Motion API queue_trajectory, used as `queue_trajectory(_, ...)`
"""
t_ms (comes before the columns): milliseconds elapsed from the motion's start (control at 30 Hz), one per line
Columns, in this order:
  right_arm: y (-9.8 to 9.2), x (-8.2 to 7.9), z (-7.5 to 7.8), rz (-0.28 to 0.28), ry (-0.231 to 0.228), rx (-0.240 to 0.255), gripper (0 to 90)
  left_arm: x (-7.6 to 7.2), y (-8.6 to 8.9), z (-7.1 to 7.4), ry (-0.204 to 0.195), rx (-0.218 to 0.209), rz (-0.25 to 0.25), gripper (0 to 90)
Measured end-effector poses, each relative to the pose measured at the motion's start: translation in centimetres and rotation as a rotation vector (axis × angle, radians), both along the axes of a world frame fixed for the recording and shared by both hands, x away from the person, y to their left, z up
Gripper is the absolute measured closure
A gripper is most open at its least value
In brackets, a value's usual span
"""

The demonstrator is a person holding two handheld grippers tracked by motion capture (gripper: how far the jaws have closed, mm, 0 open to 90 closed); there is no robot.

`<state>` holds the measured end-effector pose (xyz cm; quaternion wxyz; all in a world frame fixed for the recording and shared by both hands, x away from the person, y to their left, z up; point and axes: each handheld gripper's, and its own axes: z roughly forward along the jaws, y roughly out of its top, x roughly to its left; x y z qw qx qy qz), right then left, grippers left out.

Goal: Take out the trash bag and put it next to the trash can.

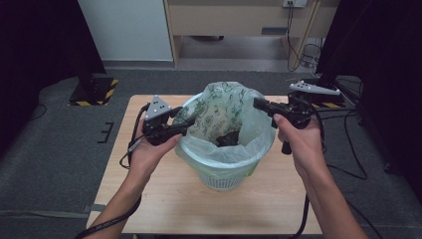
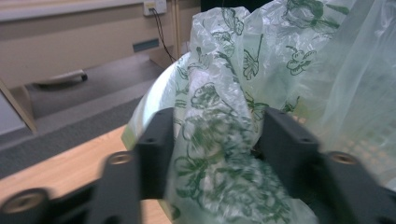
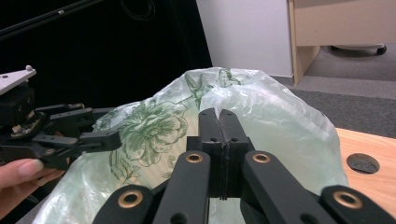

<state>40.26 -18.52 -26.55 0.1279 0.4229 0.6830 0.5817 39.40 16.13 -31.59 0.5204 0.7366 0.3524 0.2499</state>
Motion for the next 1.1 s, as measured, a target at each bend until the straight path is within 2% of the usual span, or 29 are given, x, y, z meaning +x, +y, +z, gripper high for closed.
queue_trajectory(300, 1.0, 0.0, 1.8, 0.004, -0.023, -0.006, 90.0, -0.2, 0.2, 0.4, -0.043, 0.0, -0.005, 77.8)
queue_trajectory(467, 1.8, 0.0, 2.5, 0.012, -0.032, -0.012, 90.0, -0.3, 0.2, 1.3, -0.054, -0.015, -0.019, 88.1)
queue_trajectory(633, 2.5, 0.1, 2.5, 0.024, -0.026, -0.019, 90.0, -0.3, 0.1, 2.3, -0.045, -0.056, -0.029, 89.2)
queue_trajectory(900, 3.4, 0.2, 1.7, 0.047, -0.002, -0.028, 90.0, 0.0, -0.6, 3.7, -0.035, -0.093, -0.052, 89.3)
queue_trajectory(1100, 4.5, 0.3, 0.8, 0.077, 0.024, -0.047, 90.0, 0.2, -2.0, 4.3, -0.017, -0.061, -0.083, 89.2)
